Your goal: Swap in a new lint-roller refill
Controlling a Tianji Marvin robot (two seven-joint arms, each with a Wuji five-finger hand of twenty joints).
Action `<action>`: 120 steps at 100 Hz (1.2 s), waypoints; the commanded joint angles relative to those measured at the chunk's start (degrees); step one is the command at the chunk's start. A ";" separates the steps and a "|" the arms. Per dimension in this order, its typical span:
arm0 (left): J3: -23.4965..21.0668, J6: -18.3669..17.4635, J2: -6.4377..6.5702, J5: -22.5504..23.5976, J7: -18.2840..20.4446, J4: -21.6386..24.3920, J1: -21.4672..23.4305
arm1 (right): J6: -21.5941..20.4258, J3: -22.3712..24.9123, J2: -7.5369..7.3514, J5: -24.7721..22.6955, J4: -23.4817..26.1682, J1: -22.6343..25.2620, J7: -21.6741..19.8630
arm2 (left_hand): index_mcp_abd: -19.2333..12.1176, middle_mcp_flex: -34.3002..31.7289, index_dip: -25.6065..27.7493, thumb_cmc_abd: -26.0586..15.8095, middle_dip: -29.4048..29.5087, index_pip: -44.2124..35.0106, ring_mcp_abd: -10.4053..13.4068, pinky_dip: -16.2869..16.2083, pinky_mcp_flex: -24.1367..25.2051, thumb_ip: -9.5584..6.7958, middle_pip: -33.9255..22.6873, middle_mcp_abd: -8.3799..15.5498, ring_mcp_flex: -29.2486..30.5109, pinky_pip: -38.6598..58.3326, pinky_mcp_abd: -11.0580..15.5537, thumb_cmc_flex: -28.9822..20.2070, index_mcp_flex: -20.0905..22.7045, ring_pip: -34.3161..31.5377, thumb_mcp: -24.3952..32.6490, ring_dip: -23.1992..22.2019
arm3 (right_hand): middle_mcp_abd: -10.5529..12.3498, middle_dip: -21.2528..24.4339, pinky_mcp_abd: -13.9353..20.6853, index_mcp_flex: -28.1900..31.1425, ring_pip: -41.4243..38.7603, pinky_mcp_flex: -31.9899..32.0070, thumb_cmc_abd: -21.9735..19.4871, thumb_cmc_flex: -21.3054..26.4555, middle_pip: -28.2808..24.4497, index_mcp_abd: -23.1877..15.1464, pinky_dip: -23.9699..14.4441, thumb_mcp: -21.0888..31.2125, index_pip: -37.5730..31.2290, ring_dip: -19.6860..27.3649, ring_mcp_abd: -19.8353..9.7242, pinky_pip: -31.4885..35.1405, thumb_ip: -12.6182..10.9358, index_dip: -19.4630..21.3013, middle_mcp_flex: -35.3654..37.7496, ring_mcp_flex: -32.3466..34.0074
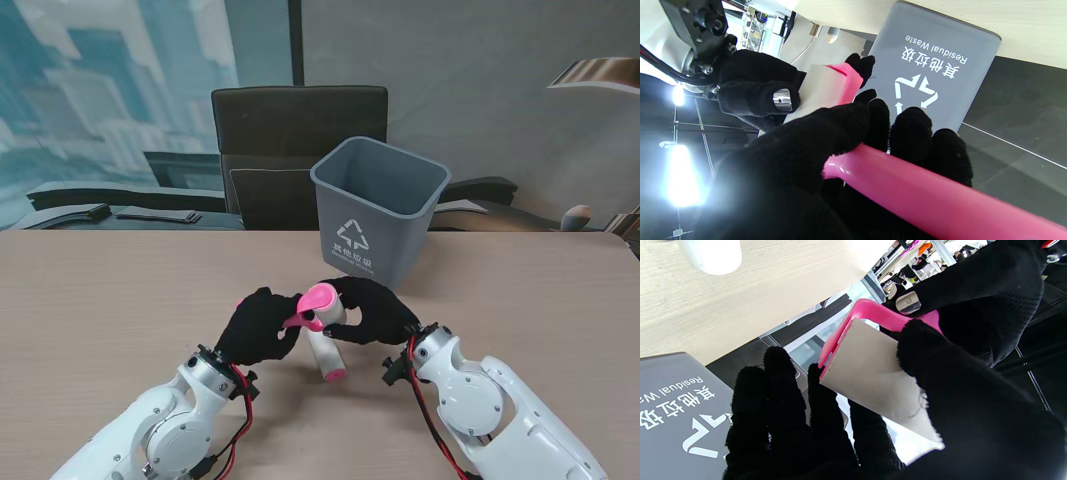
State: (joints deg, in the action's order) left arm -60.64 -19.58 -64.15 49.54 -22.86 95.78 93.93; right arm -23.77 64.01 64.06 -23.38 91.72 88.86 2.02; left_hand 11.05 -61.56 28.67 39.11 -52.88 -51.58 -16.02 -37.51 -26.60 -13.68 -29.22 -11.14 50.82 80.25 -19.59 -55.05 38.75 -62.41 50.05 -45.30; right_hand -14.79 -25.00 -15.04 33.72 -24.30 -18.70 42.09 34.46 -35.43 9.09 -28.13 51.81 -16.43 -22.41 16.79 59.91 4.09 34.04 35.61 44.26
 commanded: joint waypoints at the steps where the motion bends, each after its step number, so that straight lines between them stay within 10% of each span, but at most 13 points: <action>1: -0.16 -0.23 -0.25 -0.29 1.24 0.81 0.36 | -0.35 -0.18 0.06 0.13 0.13 0.03 -0.71 | -2.96 -0.67 0.37 -1.63 -2.51 0.30 -1.70 1.15 0.00 -2.55 -0.74 0.12 2.10 1.94 1.85 -4.27 1.40 -2.42 5.31 -0.93 | 0.27 -0.92 3.65 1.69 -1.30 -0.82 1.92 2.18 -0.70 -0.35 -0.86 3.24 -1.50 -0.84 -9.90 1.89 -1.25 -0.19 1.65 2.41; 23: -0.52 -1.48 -0.07 -0.92 2.83 1.24 0.57 | -0.60 -0.54 0.32 0.80 -0.20 -0.18 -0.06 | -3.00 -0.85 0.26 -1.54 -2.31 0.40 -1.73 1.12 0.10 -2.21 -0.50 0.08 2.07 1.91 1.67 -4.20 1.56 -2.37 5.23 -0.91 | 0.77 -2.36 3.01 9.82 -6.21 -4.99 -3.15 6.96 -2.26 -3.62 -2.12 2.00 -8.26 -3.85 -9.53 5.90 -0.05 1.30 10.90 9.57; 31: -0.71 -1.82 -0.01 -1.09 3.32 1.40 0.66 | -0.65 -0.82 0.51 1.65 -0.33 -0.26 0.27 | -3.00 -1.04 0.05 -1.49 -2.05 0.56 -1.83 0.57 0.14 -1.82 -0.20 0.10 2.06 2.08 1.79 -4.08 1.69 -1.92 5.26 -0.63 | 0.84 -4.03 2.02 7.83 -9.26 -7.00 -4.79 12.47 -2.55 -6.16 -2.76 -2.20 -29.41 -5.46 -9.19 7.77 4.71 -12.93 16.76 13.74; 40: -0.90 -2.16 0.05 -1.22 3.77 1.50 0.77 | -0.53 -1.15 0.71 2.47 -0.48 -0.34 0.56 | -3.29 -0.94 -0.93 -1.89 -0.84 1.56 -1.99 0.08 0.77 -0.29 0.97 0.28 1.29 0.62 1.88 -3.94 1.80 0.16 4.21 0.49 | 0.67 -4.27 1.25 11.24 -11.81 -8.82 -10.51 14.32 -3.39 -7.20 -3.31 -5.05 -34.25 -6.47 -8.52 9.37 5.40 -14.48 21.30 17.22; 56: -1.42 -2.83 0.36 -2.48 6.73 1.99 1.21 | -0.31 -1.79 1.22 3.60 -0.77 -0.47 1.89 | -3.25 4.14 -4.79 -3.71 6.04 10.50 0.42 -0.59 5.91 2.15 7.86 -0.28 -5.51 -6.65 1.34 1.54 -0.88 9.92 -3.92 2.64 | -1.50 -3.93 -0.67 15.64 -15.23 -11.24 -17.17 17.04 -5.53 -4.16 -3.91 -8.54 -37.23 -7.56 -6.55 11.23 5.19 -14.98 26.21 21.73; 68: -1.58 -2.56 0.61 -3.19 8.64 2.36 1.45 | -0.46 -2.21 1.74 2.82 -1.03 -0.55 4.21 | -0.96 17.94 -5.93 -11.82 22.92 22.39 -0.70 -1.95 10.82 1.00 -2.08 -2.30 -13.06 -12.81 0.51 11.18 -3.14 16.04 -13.56 5.30 | -2.93 -4.65 -1.57 16.34 -17.01 -12.70 -16.70 16.91 -6.93 -1.85 -4.20 -7.02 -38.15 -8.19 -6.23 11.83 5.43 -14.37 27.53 23.61; 105: -0.26 1.75 0.82 -0.99 8.40 2.28 0.78 | -0.30 -3.87 2.90 3.55 -1.08 -0.57 7.98 | 0.82 22.23 -6.14 -13.04 23.74 29.44 -2.48 -3.98 14.47 11.18 -0.20 -4.22 -18.25 -16.64 -1.22 16.95 -3.77 20.00 -23.62 5.47 | -3.62 -5.67 -2.05 16.75 -18.46 -13.87 -16.31 16.19 -7.88 -1.24 -4.66 -5.08 -38.62 -8.73 -5.98 12.32 6.14 -13.36 28.05 24.58; 120: 0.92 4.21 0.71 -0.06 7.30 1.50 -0.29 | -0.89 -4.64 3.10 4.15 -0.95 -0.52 8.36 | 0.43 22.51 -3.30 -18.36 23.57 26.36 -3.41 -4.72 15.43 11.65 -0.32 -5.00 -19.69 -16.76 -1.55 16.59 -2.49 20.32 -32.03 5.50 | -3.58 -5.73 -1.90 16.87 -18.55 -14.12 -16.21 15.99 -7.93 -1.15 -4.69 -4.85 -38.60 -8.72 -6.06 12.38 6.18 -13.32 28.24 24.72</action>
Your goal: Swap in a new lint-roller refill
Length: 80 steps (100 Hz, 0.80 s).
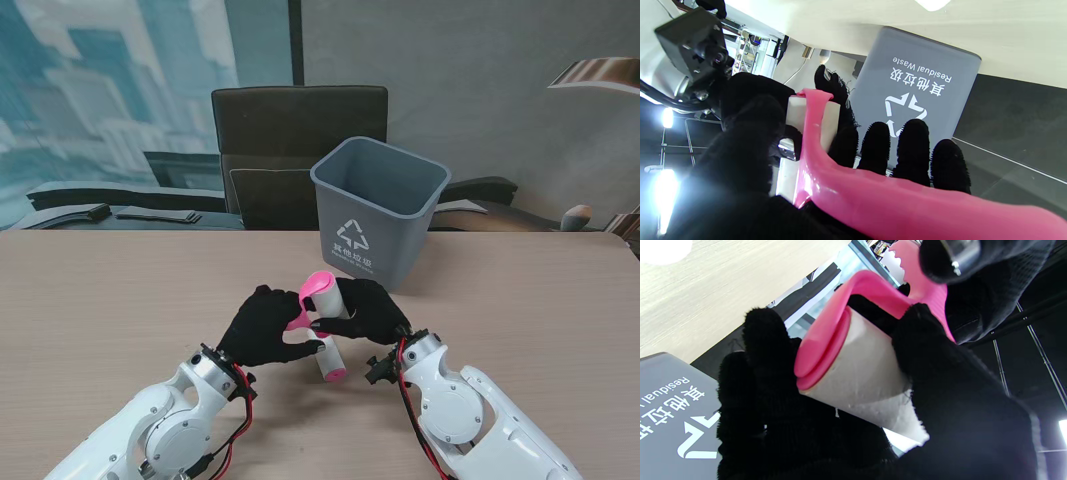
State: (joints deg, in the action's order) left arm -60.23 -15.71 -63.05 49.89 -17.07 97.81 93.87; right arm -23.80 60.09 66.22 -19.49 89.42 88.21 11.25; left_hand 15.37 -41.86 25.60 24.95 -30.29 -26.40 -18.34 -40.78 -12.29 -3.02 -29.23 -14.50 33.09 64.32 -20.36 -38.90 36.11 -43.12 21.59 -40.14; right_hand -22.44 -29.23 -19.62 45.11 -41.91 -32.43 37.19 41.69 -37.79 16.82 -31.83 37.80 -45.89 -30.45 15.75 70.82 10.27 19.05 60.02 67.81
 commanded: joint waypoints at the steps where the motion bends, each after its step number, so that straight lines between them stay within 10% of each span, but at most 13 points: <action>1: 0.59 0.49 -0.41 -0.35 1.41 -0.60 -0.30 | -0.88 -0.77 0.95 0.32 1.35 0.13 -0.87 | -3.92 2.76 -0.10 -4.27 0.97 0.93 -1.15 -1.47 1.12 0.95 -0.34 -1.68 -1.96 -0.80 -0.79 0.38 0.35 1.00 -3.84 0.34 | 4.03 -1.50 2.67 5.48 -0.95 -0.38 -11.29 8.73 -5.56 -8.86 -0.99 9.15 -9.14 -0.68 -5.00 1.46 0.01 1.67 3.83 1.20; 21: 2.28 2.69 -0.62 2.06 -2.00 -2.61 -2.20 | -1.26 -1.31 1.02 1.01 1.39 0.13 -1.01 | -6.82 -1.13 9.81 -4.74 -0.27 -19.16 -1.08 -1.57 -0.20 -2.47 -4.40 -0.25 0.20 1.61 -0.67 -4.06 0.87 -2.04 -7.28 -0.18 | 4.06 -1.46 2.70 5.61 -0.95 -0.59 -11.19 8.63 -5.46 -8.85 -0.99 9.33 -9.10 -0.65 -5.00 1.49 0.07 1.59 3.91 1.29; 43: 3.78 3.70 -1.03 2.48 -4.64 -4.20 -3.71 | -1.65 -1.33 1.07 1.55 1.54 0.34 -1.01 | -13.97 -7.15 16.31 4.12 -4.44 -46.57 0.21 -0.41 -4.46 -1.27 -14.57 3.78 6.04 7.46 -0.22 -10.73 -3.50 -8.83 3.24 -1.20 | 4.06 -1.46 2.83 5.63 -1.02 -1.12 -11.19 8.45 -5.50 -8.89 -0.97 9.45 -9.11 -0.63 -5.05 1.61 0.13 1.53 4.12 1.58; 80: 3.55 3.82 -1.38 2.17 -6.40 -4.04 -3.23 | -2.07 -1.47 0.96 2.69 1.88 0.66 -1.83 | -11.02 -13.04 30.05 6.09 -16.94 -52.11 0.47 -0.42 -10.37 -13.73 -20.68 3.94 12.65 15.13 0.39 -4.33 -4.78 -18.07 18.40 -4.23 | 3.90 -1.48 2.71 5.52 -1.10 -1.43 -11.30 8.55 -5.58 -8.42 -0.93 9.40 -9.14 -0.63 -4.95 1.75 0.00 1.59 4.10 1.74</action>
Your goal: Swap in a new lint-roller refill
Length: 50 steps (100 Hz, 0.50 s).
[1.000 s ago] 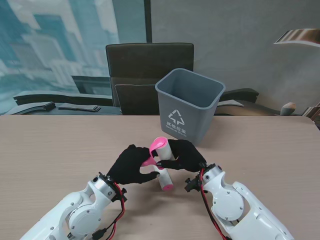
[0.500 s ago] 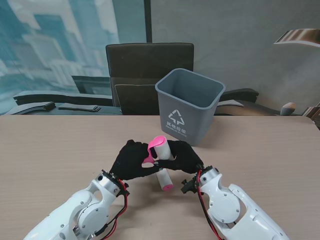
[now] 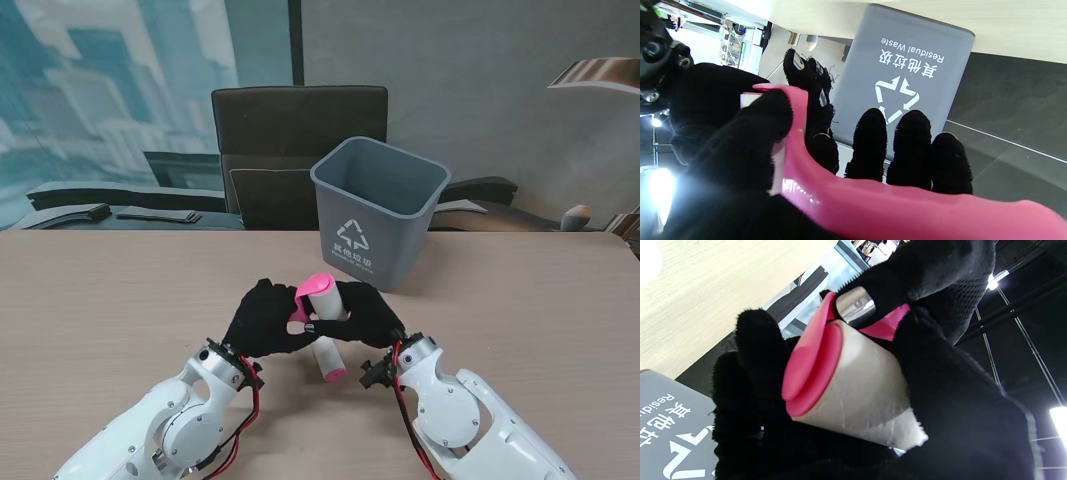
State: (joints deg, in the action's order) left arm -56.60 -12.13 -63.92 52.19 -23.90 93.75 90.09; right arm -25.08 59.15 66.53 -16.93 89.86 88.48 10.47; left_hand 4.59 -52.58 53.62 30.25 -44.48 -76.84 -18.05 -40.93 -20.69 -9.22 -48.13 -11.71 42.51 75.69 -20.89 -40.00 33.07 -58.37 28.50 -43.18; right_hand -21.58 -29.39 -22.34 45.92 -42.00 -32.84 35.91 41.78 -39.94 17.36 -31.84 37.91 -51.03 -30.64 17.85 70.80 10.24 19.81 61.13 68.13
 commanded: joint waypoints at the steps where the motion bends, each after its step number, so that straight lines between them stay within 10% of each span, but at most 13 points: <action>1: -0.11 0.25 -0.54 -0.16 0.35 0.04 0.59 | -0.78 -0.53 0.64 0.17 1.45 0.39 -1.10 | -0.17 -2.60 2.16 0.94 -2.80 -1.77 0.17 -0.30 -2.24 -7.85 -1.94 1.18 3.54 3.99 0.88 -2.90 -1.62 -3.06 11.90 -1.14 | 3.05 -1.32 5.41 4.70 -1.01 -1.03 -10.01 8.48 -3.44 -8.92 -0.92 9.30 -3.99 -0.44 -7.05 1.77 0.02 0.83 2.99 1.40; 18: -0.35 0.68 -0.64 -0.41 0.20 0.33 0.75 | -0.61 -0.69 0.56 0.98 1.59 0.45 -1.77 | 2.58 -5.61 5.09 2.20 -5.60 -4.20 1.32 -1.08 -5.88 -13.35 -7.81 2.42 7.67 8.07 1.17 -0.39 -0.19 -9.18 14.72 -2.50 | 2.82 -1.41 5.19 4.70 -1.22 -1.19 -10.01 8.60 -3.61 -8.68 -0.98 9.19 -4.07 -0.53 -6.87 1.97 -0.14 0.94 2.94 1.53; 30: 0.19 1.09 -0.78 -0.44 -0.37 -0.06 0.24 | -0.98 -1.09 0.58 1.77 1.81 0.56 -2.03 | -0.42 -8.46 21.27 2.61 -8.92 -3.69 3.78 -1.14 -10.12 -20.77 -16.14 5.25 11.81 12.26 1.17 -1.67 3.89 -16.38 16.28 -5.59 | 2.71 -1.57 5.08 4.55 -1.64 -1.44 -10.35 8.65 -3.93 -8.32 -1.09 9.02 -4.15 -0.69 -6.93 2.28 -0.32 1.16 2.94 1.69; 50: 0.31 1.26 -0.67 0.54 -1.02 -0.24 0.03 | -0.90 -1.52 0.57 4.15 2.18 0.79 -3.13 | -1.74 -9.35 27.05 3.63 -11.07 -3.93 2.09 -1.11 -12.69 -24.62 -20.30 2.95 13.69 14.60 0.45 -3.38 5.62 -20.42 19.04 -8.97 | 0.89 -4.39 4.78 4.16 -8.08 -2.09 -11.12 9.07 -7.50 -6.56 -2.64 8.69 -4.40 -4.03 -6.99 4.18 -0.27 3.06 2.42 1.97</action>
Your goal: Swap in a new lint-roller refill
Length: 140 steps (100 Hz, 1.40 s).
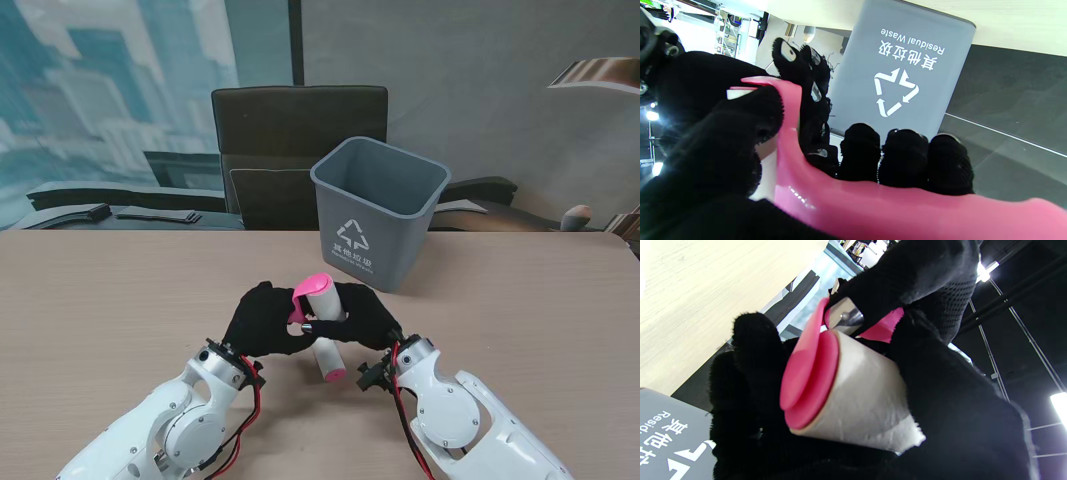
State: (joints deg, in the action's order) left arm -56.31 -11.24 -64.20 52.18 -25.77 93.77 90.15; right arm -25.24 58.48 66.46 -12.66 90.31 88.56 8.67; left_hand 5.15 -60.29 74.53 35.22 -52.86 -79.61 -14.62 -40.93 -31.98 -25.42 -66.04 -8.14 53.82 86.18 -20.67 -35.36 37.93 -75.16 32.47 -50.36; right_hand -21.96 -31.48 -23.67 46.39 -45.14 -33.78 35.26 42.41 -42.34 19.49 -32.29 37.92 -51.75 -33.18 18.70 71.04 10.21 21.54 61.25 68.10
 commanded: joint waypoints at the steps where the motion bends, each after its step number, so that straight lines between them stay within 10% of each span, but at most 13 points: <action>1: 0.03 0.35 -0.37 0.62 0.82 -0.28 -0.04 | -0.71 -0.86 0.64 -0.08 1.75 0.72 -1.34 | -2.32 -1.69 6.21 -1.23 -2.78 -1.16 -1.40 -1.11 -1.41 -8.51 -2.47 -0.68 2.42 4.14 0.22 -8.16 0.78 -3.68 15.17 -1.86 | 1.24 -2.45 6.12 3.73 -5.28 -1.08 -10.51 8.43 -5.23 -8.67 -2.28 8.65 -3.69 -1.70 -7.85 3.96 -0.23 1.40 2.30 1.93; 49: 1.12 -1.61 0.72 6.04 -1.03 -2.58 -2.39 | -1.38 -0.31 -0.29 0.61 1.93 0.59 -4.68 | -4.54 -2.53 9.96 2.29 -6.84 -1.70 -6.05 -3.29 -2.02 -11.40 -4.28 -3.82 2.76 5.56 -0.60 -11.60 3.17 -5.80 17.98 -5.24 | 4.75 -9.72 9.17 7.67 -17.82 15.49 -15.78 5.35 -5.81 -10.97 -3.96 4.41 -0.34 -11.02 -11.73 -2.43 -0.99 8.87 5.05 -9.27; 93: 2.76 -3.51 1.70 9.92 -2.14 -4.97 -5.13 | -0.77 -0.44 -0.35 3.23 2.42 0.73 -6.01 | -5.56 -2.51 10.89 3.43 -7.95 -1.65 -7.64 -4.99 -0.80 -10.60 -4.05 -4.18 1.85 4.86 -0.74 -12.91 3.94 -5.27 18.29 -6.27 | 10.13 -7.45 10.30 9.15 -21.33 13.20 -16.83 2.75 -11.74 -9.08 -0.62 7.64 2.03 -10.41 -13.91 -1.54 1.07 10.67 12.21 -2.35; 110: 2.94 -4.36 2.04 10.73 -1.62 -5.34 -5.60 | 0.08 0.47 -0.70 1.09 2.74 0.87 -6.37 | -5.78 -2.54 11.02 3.49 -8.11 -1.59 -7.66 -5.66 -0.43 -10.20 -3.91 -4.17 1.74 4.46 -0.72 -12.90 4.04 -5.08 18.36 -6.52 | 14.29 -7.35 15.49 9.99 -20.84 24.53 -16.06 0.48 -10.74 -12.56 -4.39 7.70 1.73 -12.19 -16.03 0.54 0.81 9.71 14.13 -10.40; 140: 3.30 -6.14 2.49 12.04 -1.74 -6.23 -6.63 | -0.43 1.07 -0.89 -0.15 2.69 0.84 -6.35 | -6.25 -2.33 11.15 3.82 -8.59 -1.56 -7.65 -6.29 0.32 -9.67 -3.65 -3.98 1.18 3.82 -0.40 -13.09 4.07 -4.53 18.39 -6.70 | 14.84 -15.50 16.12 11.80 -32.21 19.83 -17.97 -0.61 -19.84 -11.64 -14.79 7.57 2.52 -17.64 -13.58 12.65 0.41 12.30 15.97 -6.87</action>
State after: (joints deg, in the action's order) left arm -53.32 -17.38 -61.92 63.45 -29.11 88.89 83.80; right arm -24.41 60.05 65.12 -13.04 90.85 89.10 3.54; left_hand 4.08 -60.98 79.16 36.96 -59.31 -79.63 -16.48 -45.21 -32.76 -28.86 -68.19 -10.22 54.44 87.56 -22.22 -34.37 41.98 -78.05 32.48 -55.76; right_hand -20.90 -38.00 -9.55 50.07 -70.82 -12.12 33.58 40.05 -33.94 20.86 -42.84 37.81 -47.93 -48.31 28.99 75.30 10.07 31.83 63.00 59.50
